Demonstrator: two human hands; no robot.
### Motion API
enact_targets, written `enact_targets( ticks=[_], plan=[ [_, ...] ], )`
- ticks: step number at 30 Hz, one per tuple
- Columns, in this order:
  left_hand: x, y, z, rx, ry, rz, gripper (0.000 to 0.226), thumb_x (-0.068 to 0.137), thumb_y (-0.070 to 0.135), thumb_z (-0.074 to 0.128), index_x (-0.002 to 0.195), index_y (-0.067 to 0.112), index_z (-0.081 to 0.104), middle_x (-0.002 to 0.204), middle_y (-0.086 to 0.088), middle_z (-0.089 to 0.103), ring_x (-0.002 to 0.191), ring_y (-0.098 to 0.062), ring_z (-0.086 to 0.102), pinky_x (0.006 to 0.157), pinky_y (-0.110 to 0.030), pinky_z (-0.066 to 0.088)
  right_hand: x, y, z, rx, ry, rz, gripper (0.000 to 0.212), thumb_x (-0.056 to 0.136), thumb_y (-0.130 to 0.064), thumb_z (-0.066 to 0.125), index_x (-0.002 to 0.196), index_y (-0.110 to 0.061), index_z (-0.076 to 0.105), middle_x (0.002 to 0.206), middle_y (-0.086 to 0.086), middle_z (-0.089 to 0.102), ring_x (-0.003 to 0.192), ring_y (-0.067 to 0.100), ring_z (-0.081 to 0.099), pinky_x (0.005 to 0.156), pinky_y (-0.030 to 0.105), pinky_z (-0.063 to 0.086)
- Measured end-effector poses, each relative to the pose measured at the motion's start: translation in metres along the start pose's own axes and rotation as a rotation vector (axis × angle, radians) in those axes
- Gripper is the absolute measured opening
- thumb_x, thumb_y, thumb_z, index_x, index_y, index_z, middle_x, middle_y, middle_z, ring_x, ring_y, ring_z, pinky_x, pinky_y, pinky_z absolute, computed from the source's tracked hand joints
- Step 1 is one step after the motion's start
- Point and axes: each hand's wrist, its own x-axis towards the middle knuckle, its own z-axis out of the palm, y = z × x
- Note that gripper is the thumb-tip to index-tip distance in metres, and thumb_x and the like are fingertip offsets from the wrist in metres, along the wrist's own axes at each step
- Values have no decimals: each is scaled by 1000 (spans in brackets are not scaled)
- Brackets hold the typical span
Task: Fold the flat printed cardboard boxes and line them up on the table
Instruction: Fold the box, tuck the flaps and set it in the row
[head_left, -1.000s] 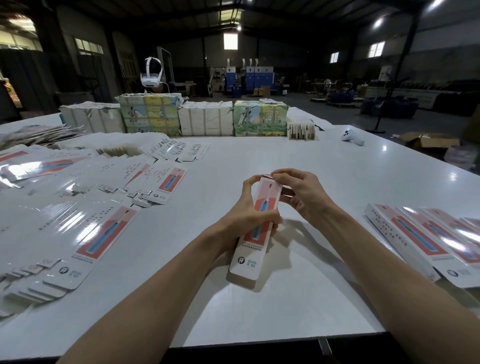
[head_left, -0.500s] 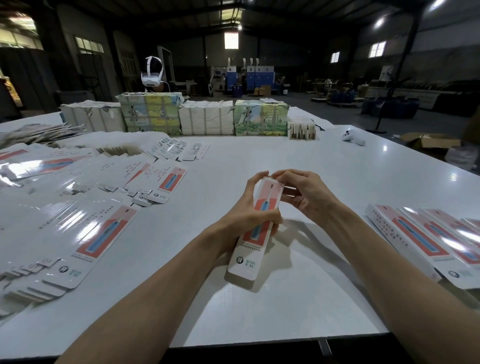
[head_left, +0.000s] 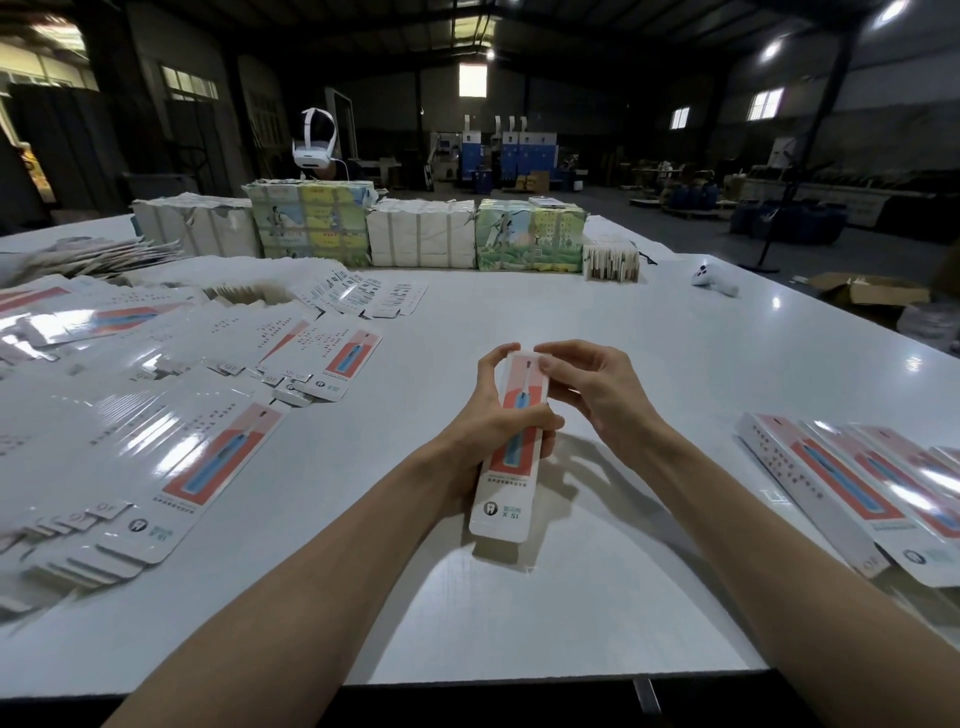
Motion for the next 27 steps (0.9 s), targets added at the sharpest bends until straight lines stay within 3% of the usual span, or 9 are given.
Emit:
enact_targets(
  ticks=[5,11,14,17,19,22,24,26,27],
  plan=[
    [0,0,-1,34,2,8,89,89,8,78,147,51,25,120,-28,62,81,-32,71,81,-49,64,1,1,1,-24,-3,-27,19,98,-9,70,113,3,73,106,16,79,101,32,77,88,39,64],
    [4,-1,2,-17,20,16,91,85,15,83,147,50,26,121,-24,63,80,-30,73,72,-41,63,0,4,3,-74,14,-48,20,100,-14,69,117,-4,73,109,11,78,105,27,76,90,40,63],
    [6,0,8,-204,98,23,89,88,28,81,153,46,24,129,-20,61,90,-30,74,73,-39,62,1,4,9,-311,10,-130,36,104,-22,65,139,-18,61,126,3,70,112,18,71,86,30,63],
    [5,5,6,-398,159,20,58,107,46,51,158,30,30,141,-21,60,116,-38,69,97,-55,58,-1,4,11,-594,-22,-249,39,105,-27,62,144,-21,56,133,3,64,113,13,67,80,19,61],
    [3,7,2,-471,131,-13,62,108,56,40,155,17,40,142,-23,61,122,-42,67,102,-62,54,-7,2,17,-710,-66,-265,39,106,-34,60,141,-17,61,132,2,67,111,14,68,85,26,61],
    [-2,11,-3,-565,100,-34,75,105,64,43,145,1,52,129,-21,68,120,-36,68,97,-52,59,-20,-5,27,-916,-153,-266,43,100,-52,63,118,-12,66,108,5,71,90,21,66,79,38,57],
    [-4,12,-5,-559,52,-33,73,99,70,47,136,9,64,124,-20,71,116,-34,70,94,-48,60,-24,-13,32,-1060,-208,-221,46,94,-57,68,107,-14,57,97,2,64,80,20,61,67,34,52],
    [-5,12,-4,-557,6,-28,62,89,74,55,123,26,77,121,-13,76,110,-29,75,90,-47,61,-28,-21,34,-1150,-201,-202,41,94,-50,71,110,-16,53,102,0,60,86,18,62,64,23,45],
    [-6,12,-3,-572,-15,-32,62,86,74,58,128,32,74,122,-10,76,107,-27,76,87,-47,62,-30,-24,33,-1184,-174,-216,34,96,-42,72,109,-17,52,103,1,60,87,20,62,64,21,43]
  ],
)
